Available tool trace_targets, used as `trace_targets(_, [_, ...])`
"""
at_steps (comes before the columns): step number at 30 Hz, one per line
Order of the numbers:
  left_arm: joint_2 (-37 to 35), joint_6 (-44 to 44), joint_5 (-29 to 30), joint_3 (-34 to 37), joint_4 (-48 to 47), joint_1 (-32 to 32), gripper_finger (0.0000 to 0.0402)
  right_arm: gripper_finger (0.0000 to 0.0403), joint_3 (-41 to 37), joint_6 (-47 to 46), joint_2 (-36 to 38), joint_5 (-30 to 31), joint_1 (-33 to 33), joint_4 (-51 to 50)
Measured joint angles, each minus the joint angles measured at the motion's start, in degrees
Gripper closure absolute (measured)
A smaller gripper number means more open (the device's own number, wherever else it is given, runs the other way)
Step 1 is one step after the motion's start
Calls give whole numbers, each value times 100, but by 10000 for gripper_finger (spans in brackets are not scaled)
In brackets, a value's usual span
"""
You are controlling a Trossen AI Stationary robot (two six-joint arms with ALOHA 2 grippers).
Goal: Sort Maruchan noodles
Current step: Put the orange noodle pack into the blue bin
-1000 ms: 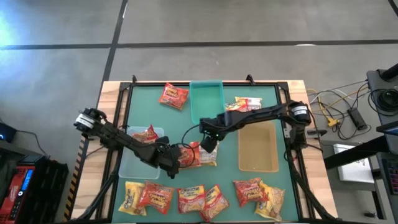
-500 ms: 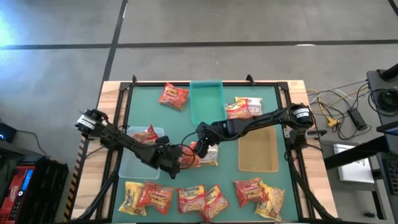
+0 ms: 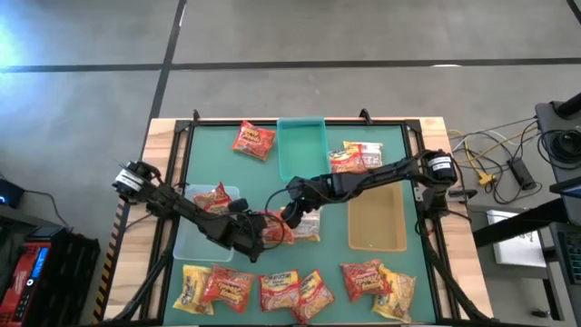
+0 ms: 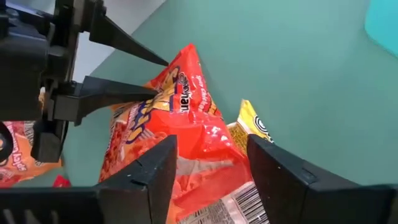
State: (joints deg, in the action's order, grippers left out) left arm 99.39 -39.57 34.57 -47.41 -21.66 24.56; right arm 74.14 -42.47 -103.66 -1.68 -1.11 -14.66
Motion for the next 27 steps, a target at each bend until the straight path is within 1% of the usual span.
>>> trace_targets(6, [5, 2, 67, 5, 62, 13, 260, 191, -62, -104, -9, -137, 13, -11])
trace_targets(8, [5, 2, 71, 5, 67, 13, 260, 187, -63, 66, 2, -135, 26, -74])
trace_targets(11, [5, 2, 74, 5, 88, 14, 260, 188, -39, 241, 17, -131, 76, -189])
trace_targets(21, [7, 2, 72, 5, 270, 12, 260, 193, 125, 328, 26, -141, 100, -577])
trace_targets(25, [7, 2, 72, 5, 272, 12, 260, 193, 125, -139, 26, -158, 89, -577])
trace_targets(27, [6, 2, 76, 5, 273, 11, 260, 193, 125, -187, 33, -242, 121, -608])
